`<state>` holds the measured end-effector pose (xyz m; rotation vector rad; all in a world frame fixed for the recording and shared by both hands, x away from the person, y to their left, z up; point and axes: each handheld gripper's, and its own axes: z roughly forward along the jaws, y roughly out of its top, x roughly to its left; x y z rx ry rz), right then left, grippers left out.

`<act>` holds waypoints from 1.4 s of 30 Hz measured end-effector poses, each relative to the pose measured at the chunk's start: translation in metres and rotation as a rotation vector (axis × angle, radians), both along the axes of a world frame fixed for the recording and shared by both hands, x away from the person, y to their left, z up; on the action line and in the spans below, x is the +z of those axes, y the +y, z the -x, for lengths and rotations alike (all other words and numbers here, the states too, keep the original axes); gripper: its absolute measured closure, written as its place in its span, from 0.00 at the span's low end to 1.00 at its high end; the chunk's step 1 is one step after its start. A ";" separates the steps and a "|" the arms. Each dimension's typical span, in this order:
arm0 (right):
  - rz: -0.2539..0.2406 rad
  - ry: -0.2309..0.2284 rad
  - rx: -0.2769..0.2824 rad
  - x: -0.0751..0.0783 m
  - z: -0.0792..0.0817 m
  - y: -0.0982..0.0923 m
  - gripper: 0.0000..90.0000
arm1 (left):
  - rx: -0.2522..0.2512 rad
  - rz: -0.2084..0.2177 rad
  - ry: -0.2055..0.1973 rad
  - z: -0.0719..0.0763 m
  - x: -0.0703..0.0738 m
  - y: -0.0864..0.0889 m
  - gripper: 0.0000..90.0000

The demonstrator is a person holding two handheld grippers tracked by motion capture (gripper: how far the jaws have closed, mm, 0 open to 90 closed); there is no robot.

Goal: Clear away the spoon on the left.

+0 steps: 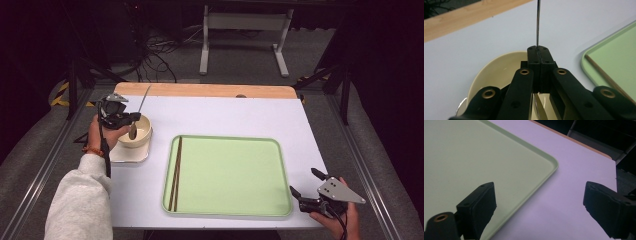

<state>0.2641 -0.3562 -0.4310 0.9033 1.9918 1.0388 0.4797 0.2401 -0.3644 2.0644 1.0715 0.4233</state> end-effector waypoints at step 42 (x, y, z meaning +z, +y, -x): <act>-0.003 -0.003 -0.001 0.000 0.003 0.001 0.13 | -0.415 0.242 0.058 0.123 -0.052 -0.134 1.00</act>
